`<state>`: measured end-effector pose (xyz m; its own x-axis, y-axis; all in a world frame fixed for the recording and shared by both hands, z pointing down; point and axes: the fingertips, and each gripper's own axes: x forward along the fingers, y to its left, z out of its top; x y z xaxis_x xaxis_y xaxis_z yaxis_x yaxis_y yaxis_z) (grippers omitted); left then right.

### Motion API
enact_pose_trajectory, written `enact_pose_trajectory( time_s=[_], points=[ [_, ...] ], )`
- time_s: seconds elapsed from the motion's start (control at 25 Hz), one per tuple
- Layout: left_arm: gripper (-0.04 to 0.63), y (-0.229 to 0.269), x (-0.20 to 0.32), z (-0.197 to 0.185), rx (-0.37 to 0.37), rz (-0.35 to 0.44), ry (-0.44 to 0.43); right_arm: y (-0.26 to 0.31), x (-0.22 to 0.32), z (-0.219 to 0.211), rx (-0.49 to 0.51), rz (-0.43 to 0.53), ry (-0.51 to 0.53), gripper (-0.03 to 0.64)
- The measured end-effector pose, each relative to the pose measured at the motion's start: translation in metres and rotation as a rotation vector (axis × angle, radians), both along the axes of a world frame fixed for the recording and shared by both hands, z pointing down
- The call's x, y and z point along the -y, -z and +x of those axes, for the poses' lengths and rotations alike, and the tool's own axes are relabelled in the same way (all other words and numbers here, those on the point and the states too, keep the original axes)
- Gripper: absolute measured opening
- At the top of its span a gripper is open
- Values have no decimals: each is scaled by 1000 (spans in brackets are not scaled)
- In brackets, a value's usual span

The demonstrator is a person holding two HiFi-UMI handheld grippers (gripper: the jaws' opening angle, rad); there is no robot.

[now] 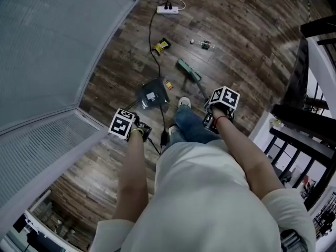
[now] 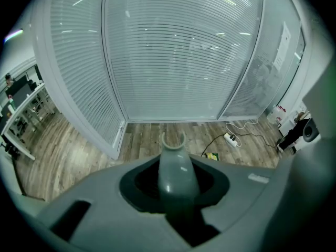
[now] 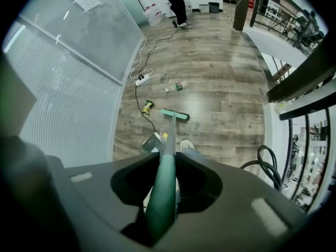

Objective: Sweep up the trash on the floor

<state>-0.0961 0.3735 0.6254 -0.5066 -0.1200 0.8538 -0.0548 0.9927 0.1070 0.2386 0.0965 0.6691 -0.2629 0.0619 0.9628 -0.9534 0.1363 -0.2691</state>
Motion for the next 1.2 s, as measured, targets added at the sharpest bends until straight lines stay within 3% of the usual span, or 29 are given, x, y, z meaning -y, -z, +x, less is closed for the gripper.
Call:
enact_pose_trajectory(
  time_s=[0.16,0.52,1.04,1.2],
  points=[
    [89,0,8,-2,-1,-13,1,-7,-5,-3,-45,-34,27,98],
    [89,-1,18,-6,-3,-26,0,-13,-36,-15,-6,-157,-54,98],
    [89,-1,18,-4,-2,-30,3,-3,-80,-26,-28,-251,225,98],
    [89,-1,19,-5,-4,-29,2,-1,-86,-31,-27,-256,260,98]
  ],
)
